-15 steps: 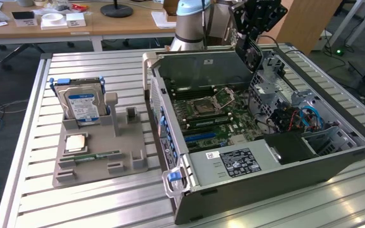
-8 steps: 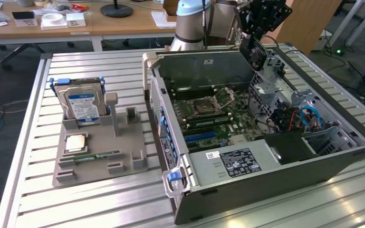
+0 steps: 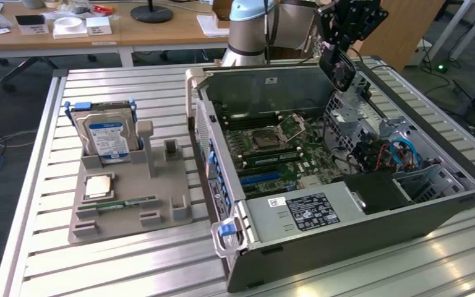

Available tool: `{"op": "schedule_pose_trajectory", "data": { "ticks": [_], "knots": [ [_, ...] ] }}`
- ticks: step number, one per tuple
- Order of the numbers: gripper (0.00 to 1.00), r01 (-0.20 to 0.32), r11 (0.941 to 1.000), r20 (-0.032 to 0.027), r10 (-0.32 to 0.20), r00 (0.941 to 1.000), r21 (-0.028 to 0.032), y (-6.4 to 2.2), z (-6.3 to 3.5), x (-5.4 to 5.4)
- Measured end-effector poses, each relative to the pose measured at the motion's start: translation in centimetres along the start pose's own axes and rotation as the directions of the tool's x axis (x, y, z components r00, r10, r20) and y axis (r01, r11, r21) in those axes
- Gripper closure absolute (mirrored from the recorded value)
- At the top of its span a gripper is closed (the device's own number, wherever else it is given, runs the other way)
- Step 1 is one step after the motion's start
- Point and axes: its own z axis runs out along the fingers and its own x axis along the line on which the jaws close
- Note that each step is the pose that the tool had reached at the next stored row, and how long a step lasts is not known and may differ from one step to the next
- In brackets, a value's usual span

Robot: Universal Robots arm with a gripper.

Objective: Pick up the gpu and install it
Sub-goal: 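Pick up the gpu and move the gpu toward the slot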

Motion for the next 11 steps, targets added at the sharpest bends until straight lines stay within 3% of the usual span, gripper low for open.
{"op": "schedule_pose_trajectory", "data": {
  "ticks": [11],
  "knots": [
    [0.74, 0.000, 1.0000, 0.0000, 0.000, 1.0000, 0.0000, 0.13, 0.08, -2.8]
  ]
}}
